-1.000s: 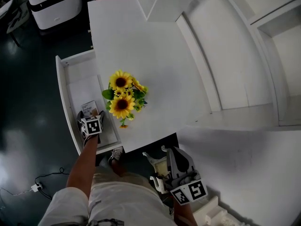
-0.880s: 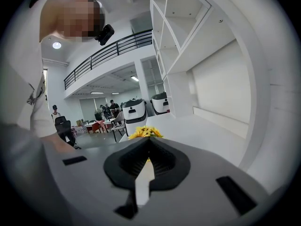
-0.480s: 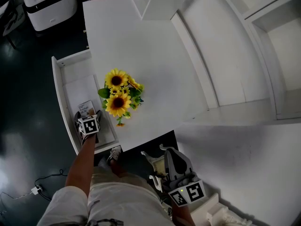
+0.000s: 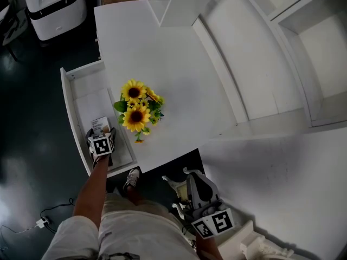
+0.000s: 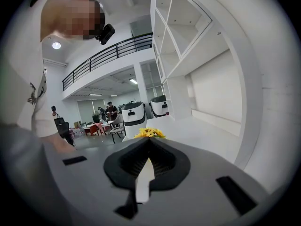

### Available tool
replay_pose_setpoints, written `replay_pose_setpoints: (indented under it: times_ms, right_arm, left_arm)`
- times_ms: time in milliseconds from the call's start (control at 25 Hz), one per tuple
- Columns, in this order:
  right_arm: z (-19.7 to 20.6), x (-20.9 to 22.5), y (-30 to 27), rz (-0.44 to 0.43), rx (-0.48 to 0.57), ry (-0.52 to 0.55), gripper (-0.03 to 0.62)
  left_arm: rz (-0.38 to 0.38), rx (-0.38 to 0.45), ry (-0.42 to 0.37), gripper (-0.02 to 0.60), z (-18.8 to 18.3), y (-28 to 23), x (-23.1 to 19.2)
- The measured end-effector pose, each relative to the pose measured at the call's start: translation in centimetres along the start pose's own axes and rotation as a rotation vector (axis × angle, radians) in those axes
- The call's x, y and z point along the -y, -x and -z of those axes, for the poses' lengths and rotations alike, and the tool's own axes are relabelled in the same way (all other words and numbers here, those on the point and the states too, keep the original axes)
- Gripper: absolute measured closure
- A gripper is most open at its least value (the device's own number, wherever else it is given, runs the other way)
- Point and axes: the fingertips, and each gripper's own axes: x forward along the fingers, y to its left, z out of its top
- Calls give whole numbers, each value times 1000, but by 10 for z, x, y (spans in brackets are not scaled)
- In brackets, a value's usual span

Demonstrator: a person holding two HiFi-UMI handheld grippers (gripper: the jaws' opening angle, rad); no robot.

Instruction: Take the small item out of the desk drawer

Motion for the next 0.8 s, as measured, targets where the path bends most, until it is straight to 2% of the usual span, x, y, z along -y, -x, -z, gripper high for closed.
replay_pose_setpoints:
  times_ms: [240,600,800]
  right_arm:
    - [-5,-16,4,-23,30,4,583]
    - [-17,-44,8,-82,88,19,583]
    - [-24,-60,9,-111,125,32,583]
  left_arm:
    - [22,30,-6,101,-10,23,4]
    - [99,159,16,103,-51,77,8]
    - [134,204,34,103,-65,109,1]
